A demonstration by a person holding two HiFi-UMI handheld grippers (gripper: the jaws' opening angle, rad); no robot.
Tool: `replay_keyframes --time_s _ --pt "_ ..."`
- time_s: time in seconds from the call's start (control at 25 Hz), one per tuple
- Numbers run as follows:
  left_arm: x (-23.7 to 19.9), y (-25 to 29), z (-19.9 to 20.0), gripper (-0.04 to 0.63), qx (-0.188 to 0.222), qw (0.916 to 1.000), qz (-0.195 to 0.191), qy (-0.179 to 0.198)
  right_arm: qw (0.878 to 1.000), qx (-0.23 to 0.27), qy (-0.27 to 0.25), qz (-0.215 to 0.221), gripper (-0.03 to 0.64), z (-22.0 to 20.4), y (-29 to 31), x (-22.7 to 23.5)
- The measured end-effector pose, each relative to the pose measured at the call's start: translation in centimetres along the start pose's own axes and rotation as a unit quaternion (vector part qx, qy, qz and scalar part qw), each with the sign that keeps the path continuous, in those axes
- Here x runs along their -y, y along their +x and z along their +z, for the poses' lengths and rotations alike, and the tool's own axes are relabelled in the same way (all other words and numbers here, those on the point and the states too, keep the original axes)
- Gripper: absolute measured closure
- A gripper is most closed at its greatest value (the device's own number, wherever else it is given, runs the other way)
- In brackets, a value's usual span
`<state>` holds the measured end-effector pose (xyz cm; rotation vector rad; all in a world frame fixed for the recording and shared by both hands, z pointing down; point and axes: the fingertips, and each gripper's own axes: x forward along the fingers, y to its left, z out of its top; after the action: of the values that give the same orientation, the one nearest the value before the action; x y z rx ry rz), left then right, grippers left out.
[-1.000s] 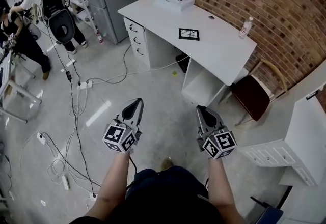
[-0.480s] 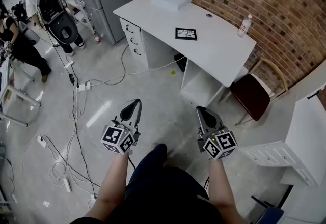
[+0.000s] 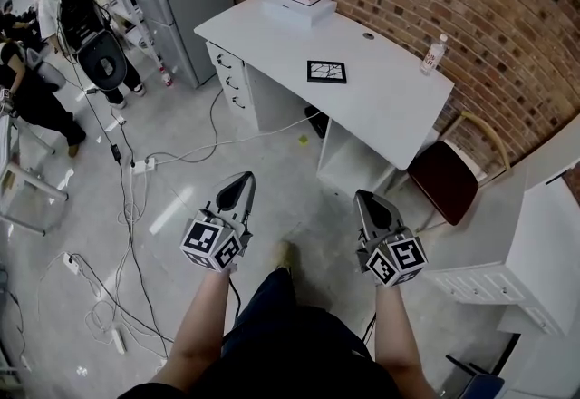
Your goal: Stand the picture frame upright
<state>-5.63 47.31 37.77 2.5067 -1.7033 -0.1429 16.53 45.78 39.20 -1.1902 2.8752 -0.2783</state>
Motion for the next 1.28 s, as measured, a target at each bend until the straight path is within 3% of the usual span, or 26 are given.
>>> replay_keyframes --time_s 1.28 --pt "-13.6 21.4 0.1 0.591 -0.024 0.9982 -0.054 -0.006 0.997 -0.017 0.035 -0.068 0.612 0.6 18.9 12.5"
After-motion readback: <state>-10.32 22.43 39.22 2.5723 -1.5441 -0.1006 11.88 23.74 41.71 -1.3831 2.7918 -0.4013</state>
